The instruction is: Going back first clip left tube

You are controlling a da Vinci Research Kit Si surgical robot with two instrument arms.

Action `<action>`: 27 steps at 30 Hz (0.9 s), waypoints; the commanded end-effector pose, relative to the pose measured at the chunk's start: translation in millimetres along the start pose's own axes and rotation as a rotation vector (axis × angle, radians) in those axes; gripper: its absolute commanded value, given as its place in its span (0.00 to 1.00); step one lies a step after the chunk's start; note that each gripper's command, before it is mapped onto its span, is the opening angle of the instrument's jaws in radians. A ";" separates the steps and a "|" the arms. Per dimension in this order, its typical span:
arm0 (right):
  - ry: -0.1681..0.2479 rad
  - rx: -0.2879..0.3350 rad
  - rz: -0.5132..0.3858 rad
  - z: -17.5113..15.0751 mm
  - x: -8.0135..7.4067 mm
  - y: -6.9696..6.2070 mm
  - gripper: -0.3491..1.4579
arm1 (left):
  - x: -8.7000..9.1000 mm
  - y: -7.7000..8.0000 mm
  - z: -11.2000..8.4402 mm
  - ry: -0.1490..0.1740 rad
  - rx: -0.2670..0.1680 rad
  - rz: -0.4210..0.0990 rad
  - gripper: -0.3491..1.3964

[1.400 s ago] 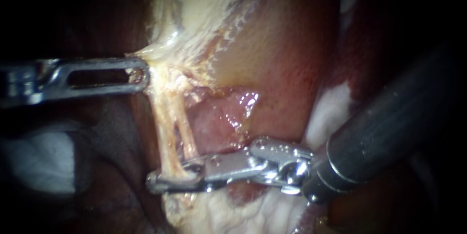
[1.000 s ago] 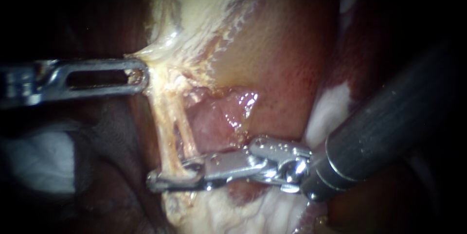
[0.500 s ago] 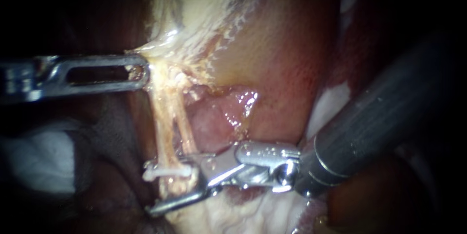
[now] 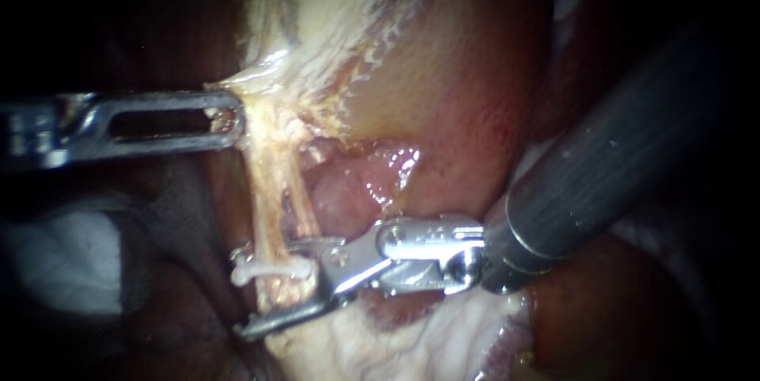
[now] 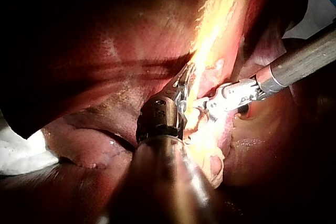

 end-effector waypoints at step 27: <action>-0.011 0.006 -0.114 -13.5 2.1 -3.0 0.52 | -0.1 0.5 -0.2 0.002 0.004 0.002 0.00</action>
